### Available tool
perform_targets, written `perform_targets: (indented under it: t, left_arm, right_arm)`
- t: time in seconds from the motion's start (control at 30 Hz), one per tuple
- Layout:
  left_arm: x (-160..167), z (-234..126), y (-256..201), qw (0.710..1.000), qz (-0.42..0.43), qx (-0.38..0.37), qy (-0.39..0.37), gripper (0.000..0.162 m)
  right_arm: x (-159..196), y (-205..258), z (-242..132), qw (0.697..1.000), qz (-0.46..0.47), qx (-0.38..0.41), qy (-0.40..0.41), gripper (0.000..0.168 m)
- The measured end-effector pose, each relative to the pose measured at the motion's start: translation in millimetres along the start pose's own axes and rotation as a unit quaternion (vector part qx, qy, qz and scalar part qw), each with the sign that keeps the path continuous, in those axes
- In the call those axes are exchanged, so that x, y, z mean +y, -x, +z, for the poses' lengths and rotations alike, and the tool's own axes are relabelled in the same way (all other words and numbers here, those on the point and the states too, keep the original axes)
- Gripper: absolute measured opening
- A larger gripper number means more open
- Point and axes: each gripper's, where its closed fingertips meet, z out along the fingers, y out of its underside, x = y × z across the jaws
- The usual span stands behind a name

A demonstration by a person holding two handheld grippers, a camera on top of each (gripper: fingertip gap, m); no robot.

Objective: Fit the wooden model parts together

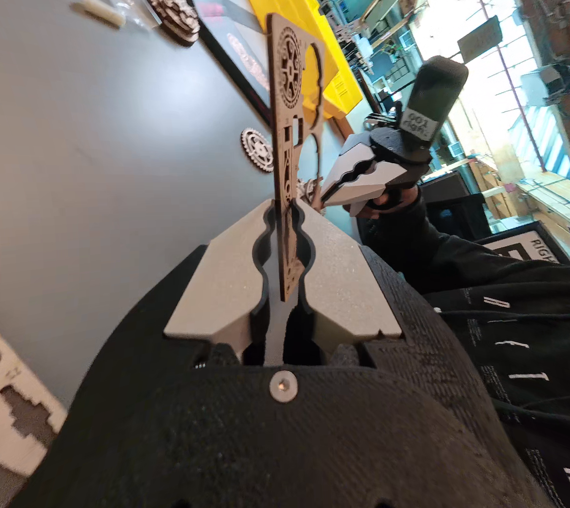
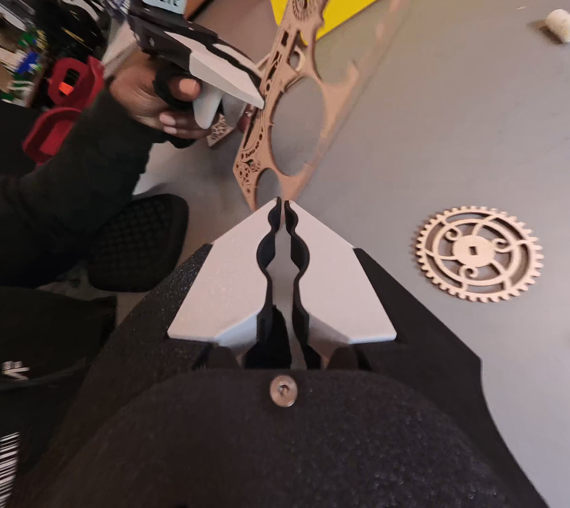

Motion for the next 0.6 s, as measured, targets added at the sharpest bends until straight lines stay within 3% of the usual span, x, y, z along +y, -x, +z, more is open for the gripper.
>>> perform_targets:
  t: [0.1, 0.33, 0.4, 0.5, 0.6]
  left_arm:
    - [7, -7, 23, 0.999, -0.009, -0.049, 0.023, 0.003]
    - [0, -24, 65, 0.989, -0.01, -0.137, 0.044, 0.014]
    - [-3, -33, 75, 0.98, 0.024, -0.191, 0.047, 0.028]
    - [-15, -51, 79, 0.96, 0.088, -0.264, 0.032, 0.037]
    - [-16, -47, 61, 0.947, 0.161, -0.274, 0.039, 0.04]
  right_arm:
    - [-7, -8, -14, 0.997, -0.052, 0.048, -0.016, 0.012]
    - [-12, 6, -71, 0.988, -0.123, 0.055, -0.077, 0.02]
    - [-5, -6, -84, 0.985, -0.131, 0.083, -0.078, 0.022]
    - [5, -27, -103, 0.984, -0.117, 0.113, -0.078, 0.023]
    - [7, -51, -116, 0.98, -0.115, 0.148, -0.072, 0.023]
